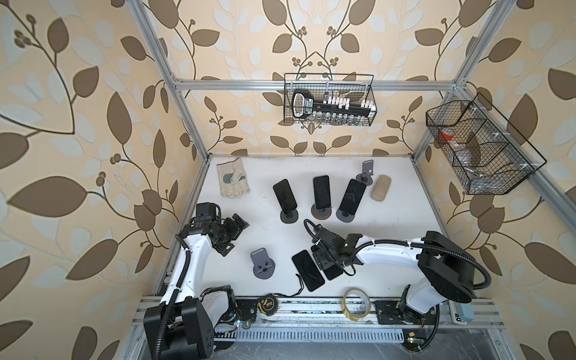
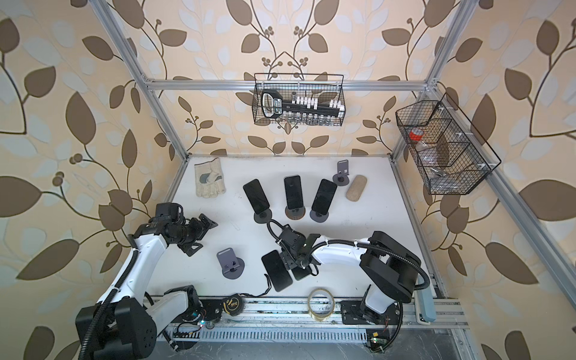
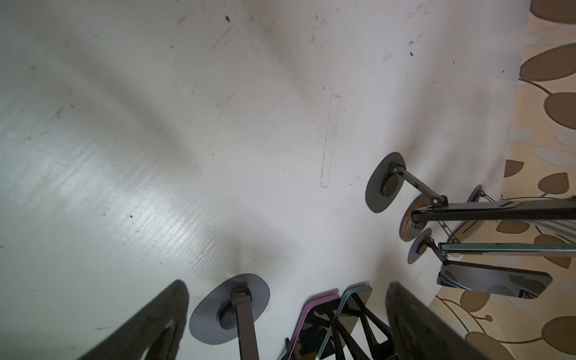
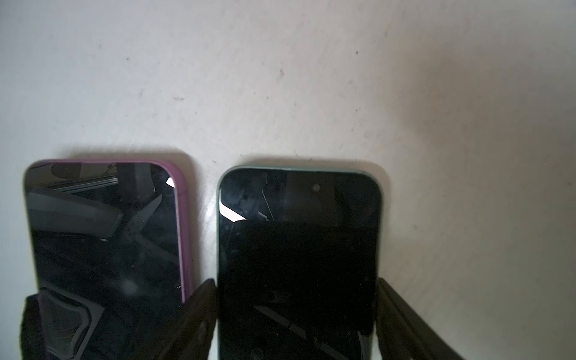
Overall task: Remove the phone from the phone stand
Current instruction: Place the phone at the bottom-center of the table.
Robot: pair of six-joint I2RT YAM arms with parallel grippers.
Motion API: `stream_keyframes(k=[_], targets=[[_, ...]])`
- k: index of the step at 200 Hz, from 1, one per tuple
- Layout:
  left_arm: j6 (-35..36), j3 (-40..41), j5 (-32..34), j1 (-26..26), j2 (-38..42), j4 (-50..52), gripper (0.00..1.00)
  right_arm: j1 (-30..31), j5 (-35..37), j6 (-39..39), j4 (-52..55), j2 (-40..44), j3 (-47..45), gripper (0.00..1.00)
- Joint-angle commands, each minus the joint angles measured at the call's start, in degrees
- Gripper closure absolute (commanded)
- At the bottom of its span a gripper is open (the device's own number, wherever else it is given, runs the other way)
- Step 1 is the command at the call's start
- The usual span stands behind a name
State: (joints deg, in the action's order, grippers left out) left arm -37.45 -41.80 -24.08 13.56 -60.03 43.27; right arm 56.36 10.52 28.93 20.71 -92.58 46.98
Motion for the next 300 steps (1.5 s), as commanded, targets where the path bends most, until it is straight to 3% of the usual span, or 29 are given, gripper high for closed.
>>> stream_keyframes(k=[1, 147, 300], targets=[[1.0, -0.3, -0.9, 0.1, 0.7, 0.6, 0.01, 0.6, -1.2, -0.4, 2.8, -1.9, 0.5, 0.23], [0.6, 0.2, -1.7, 0.1, 0.4, 0.3, 0.01, 0.7, -1.6, -0.5, 1.3, -2.4, 1.8, 0.24], [1.2, -1.9, -1.2, 0.1, 0.4, 3.0, 0.01, 0.7, 2.9, 0.0, 3.6, 5.0, 1.0, 0.13]])
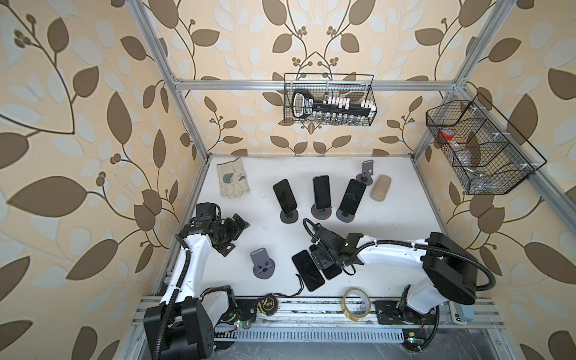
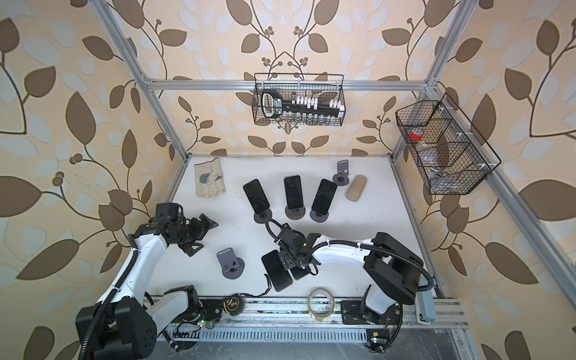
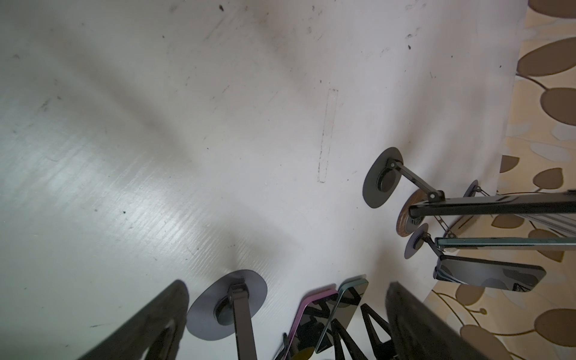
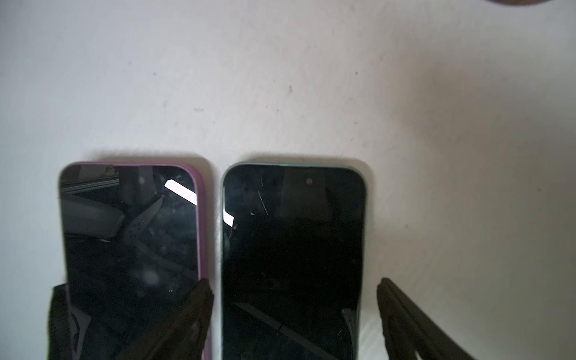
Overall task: Remove the phone from the phone stand
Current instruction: Place the phone at the bottom-center of the table, then pick up the phone stand from the bottom-center of the table.
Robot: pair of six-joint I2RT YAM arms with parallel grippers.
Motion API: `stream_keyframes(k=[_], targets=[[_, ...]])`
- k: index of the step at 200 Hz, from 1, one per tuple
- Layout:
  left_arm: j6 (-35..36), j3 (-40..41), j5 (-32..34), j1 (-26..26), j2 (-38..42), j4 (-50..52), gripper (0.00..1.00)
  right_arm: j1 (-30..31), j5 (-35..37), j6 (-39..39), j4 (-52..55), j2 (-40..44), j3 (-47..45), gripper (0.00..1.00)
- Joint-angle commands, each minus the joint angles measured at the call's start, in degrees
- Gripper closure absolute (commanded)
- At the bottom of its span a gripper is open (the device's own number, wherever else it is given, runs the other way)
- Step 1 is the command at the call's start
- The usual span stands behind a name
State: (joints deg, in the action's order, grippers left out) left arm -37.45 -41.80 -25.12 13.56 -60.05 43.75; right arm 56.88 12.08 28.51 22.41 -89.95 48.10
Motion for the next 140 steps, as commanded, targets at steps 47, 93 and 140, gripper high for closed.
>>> stream_keyframes(k=[47, 93, 140], targets=[[-0.6, -4.6, 7.3, 0.1, 2.7, 10.5, 0.01, 3.4, 1.6, 0.6, 1.7, 5.9, 3.9, 0.1], [-1.0, -5.4, 7.2, 0.1, 4.2, 11.3, 0.01, 10.8, 3.9, 2.1, -2.5, 6.0, 8.6, 0.08], [-3.3, -9.0, 17.6, 0.1, 2.2, 15.1, 0.01, 17.3, 9.4, 6.2, -15.7, 0.3, 12.7, 0.07]])
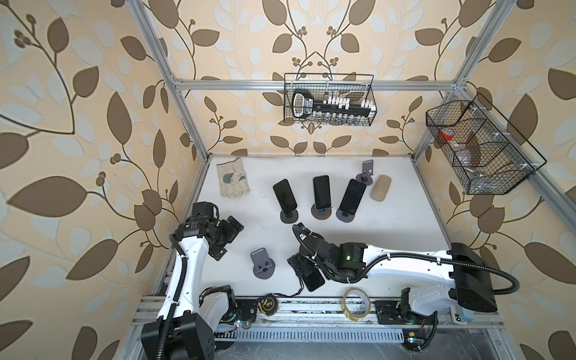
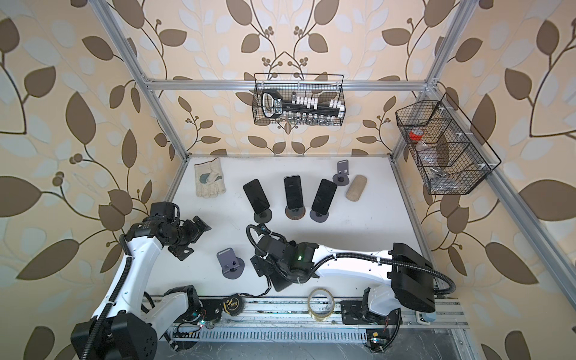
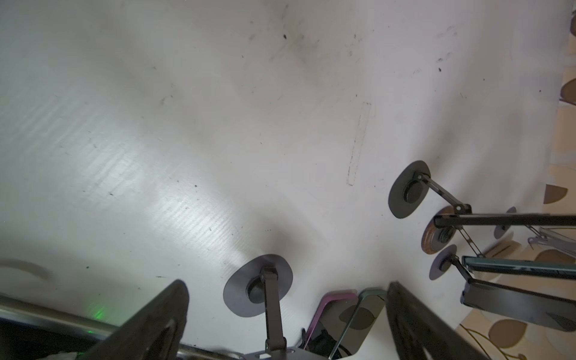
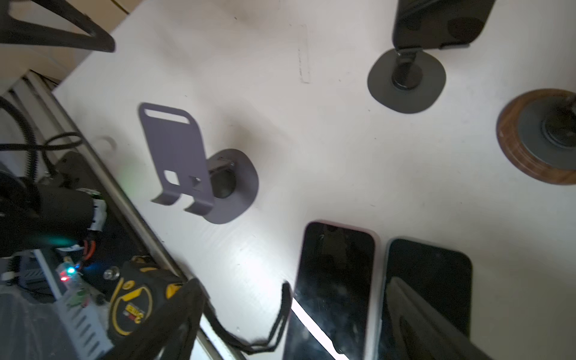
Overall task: Remove the phone from the phone stand
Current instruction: Pick up the phone stand from the bottom-center of the table.
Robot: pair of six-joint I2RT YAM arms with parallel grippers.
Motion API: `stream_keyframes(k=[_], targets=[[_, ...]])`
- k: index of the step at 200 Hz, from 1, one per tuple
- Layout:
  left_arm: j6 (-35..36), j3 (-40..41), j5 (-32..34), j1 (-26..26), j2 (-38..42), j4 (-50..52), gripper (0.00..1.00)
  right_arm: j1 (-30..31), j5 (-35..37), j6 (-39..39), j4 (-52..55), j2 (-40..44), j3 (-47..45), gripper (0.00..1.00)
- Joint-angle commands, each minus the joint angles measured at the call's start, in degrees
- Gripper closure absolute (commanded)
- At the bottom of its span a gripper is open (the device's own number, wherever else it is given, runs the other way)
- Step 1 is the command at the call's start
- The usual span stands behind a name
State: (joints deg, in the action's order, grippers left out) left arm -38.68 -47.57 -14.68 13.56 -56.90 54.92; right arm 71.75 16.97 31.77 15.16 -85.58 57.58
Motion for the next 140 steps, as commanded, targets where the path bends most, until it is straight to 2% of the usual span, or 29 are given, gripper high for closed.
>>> stream_keyframes(k=[1, 23, 49, 81, 140], targets=[[-2.1, -3.3, 7.3, 0.1, -1.0, 4.0, 0.01, 2.6, 4.6, 2.9, -8.6, -4.3, 3.3, 0.07], [-5.5, -5.3, 10.3, 0.1, -3.3, 7.1, 0.01, 4.9, 5.9, 3.0, -13.2, -8.8, 7.3, 0.07], [-6.8, -5.8, 10.2, 0.1, -4.8, 7.8, 0.01, 6.6, 8.9, 1.2, -15.1, -14.2, 12.9, 0.06], [-7.6, -5.1, 11.0, 0.1, -5.2, 7.4, 0.01, 6.6, 13.1, 1.8, -10.9, -19.4, 19.9, 0.02], [-6.5, -4.7, 16.8, 0.2, -2.5, 6.8, 0.01, 6.3, 14.4, 4.1, -6.6, -24.8, 23.8, 0.0]])
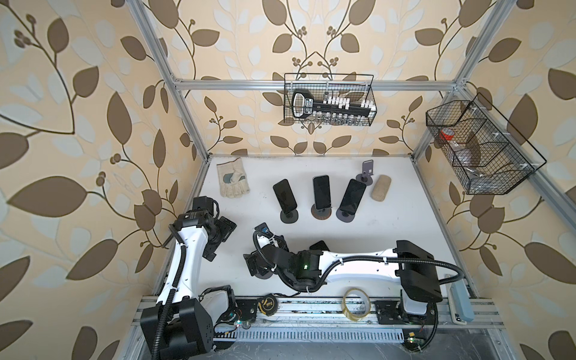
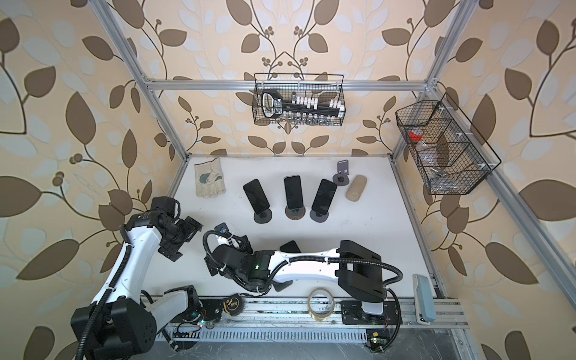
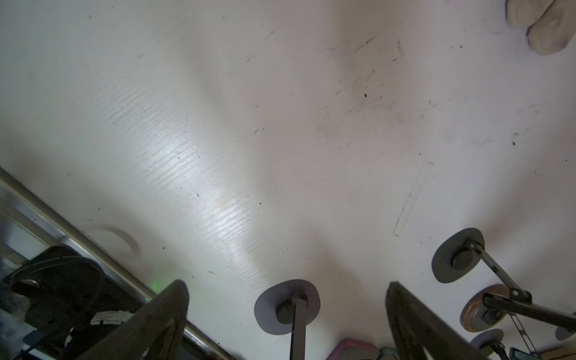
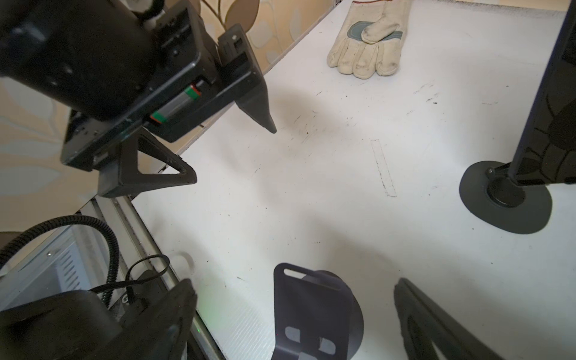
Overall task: Remove the phone from the phone stand
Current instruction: Pick up the phone stand from the bottom-center of the table.
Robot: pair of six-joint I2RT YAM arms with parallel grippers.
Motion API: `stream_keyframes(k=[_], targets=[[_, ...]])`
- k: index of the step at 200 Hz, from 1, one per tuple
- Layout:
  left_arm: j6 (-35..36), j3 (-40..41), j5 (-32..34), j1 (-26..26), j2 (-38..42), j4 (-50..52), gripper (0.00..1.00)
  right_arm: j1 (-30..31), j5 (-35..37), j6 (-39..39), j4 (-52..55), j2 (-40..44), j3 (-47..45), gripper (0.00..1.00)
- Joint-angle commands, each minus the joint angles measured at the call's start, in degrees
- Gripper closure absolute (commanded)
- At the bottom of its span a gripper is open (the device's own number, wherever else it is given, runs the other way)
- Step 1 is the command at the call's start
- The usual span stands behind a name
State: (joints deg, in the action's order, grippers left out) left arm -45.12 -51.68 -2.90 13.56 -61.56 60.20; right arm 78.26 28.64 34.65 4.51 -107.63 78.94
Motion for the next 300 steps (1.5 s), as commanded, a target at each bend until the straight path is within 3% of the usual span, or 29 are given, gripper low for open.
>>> stream_keyframes(k=[1, 63, 85, 117, 165, 202, 269, 300], targets=[[-0.1, -0.5, 5.1, 0.2, 2.2, 1.4, 0.01, -0.3, 2.8, 1.4, 4.2, -2.9, 2.5, 0.0], [0.7, 1.0, 6.2, 0.2, 1.5, 0.0, 0.01, 0.4, 2.7, 3.2, 10.0, -8.8, 8.9, 0.0], [1.5, 0.9, 6.5, 0.2, 0.9, 0.1, 0.01, 0.4, 5.1, 5.8, 16.8, -12.4, 14.2, 0.03], [2.3, 1.4, 6.6, 0.2, 0.7, 0.2, 0.01, 0.4, 6.3, 9.6, 19.6, -13.5, 15.0, 0.1], [2.2, 1.5, 5.9, 0.2, 0.6, -0.3, 0.01, 0.5, 3.1, 13.2, 24.4, -16.3, 19.8, 0.16], [2.6, 1.6, 6.0, 0.2, 1.1, -0.3, 0.01, 0.6, 5.3, 18.0, 33.7, -20.0, 26.3, 0.22], [2.7, 1.5, 5.8, 0.1, 2.5, -0.4, 0.01, 1.6, 3.9, 20.6, 35.8, -21.0, 27.1, 0.26], [2.6, 1.6, 5.7, 0.2, 3.0, -0.5, 0.01, 1.5, 4.1, 20.6, 35.6, -20.6, 26.5, 0.33]])
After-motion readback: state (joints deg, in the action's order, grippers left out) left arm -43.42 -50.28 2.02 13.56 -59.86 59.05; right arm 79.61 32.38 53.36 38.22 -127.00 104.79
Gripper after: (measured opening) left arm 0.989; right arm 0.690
